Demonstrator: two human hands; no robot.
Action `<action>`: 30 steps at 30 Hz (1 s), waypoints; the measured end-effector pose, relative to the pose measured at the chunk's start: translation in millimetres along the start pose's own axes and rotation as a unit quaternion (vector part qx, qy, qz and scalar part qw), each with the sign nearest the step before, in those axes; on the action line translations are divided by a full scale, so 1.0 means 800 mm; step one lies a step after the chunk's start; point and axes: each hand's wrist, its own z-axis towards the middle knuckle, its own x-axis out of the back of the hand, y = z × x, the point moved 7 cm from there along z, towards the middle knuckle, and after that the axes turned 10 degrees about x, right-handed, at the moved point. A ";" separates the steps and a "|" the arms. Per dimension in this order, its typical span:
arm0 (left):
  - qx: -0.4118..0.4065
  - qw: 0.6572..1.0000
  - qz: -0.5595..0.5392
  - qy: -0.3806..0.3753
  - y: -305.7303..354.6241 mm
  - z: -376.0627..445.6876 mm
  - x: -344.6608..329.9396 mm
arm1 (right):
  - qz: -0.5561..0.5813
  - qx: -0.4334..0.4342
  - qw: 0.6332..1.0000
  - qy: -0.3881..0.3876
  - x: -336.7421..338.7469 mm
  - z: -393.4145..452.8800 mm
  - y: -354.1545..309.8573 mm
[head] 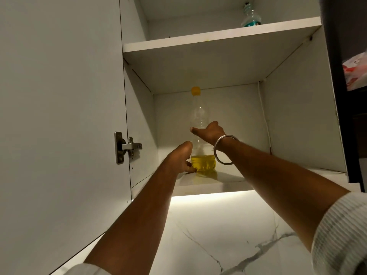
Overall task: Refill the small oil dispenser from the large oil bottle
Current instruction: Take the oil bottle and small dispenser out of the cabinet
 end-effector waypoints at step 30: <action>0.013 0.972 -0.223 -0.079 -0.024 -0.137 -0.043 | 0.037 0.100 0.994 0.008 0.097 -0.097 -0.075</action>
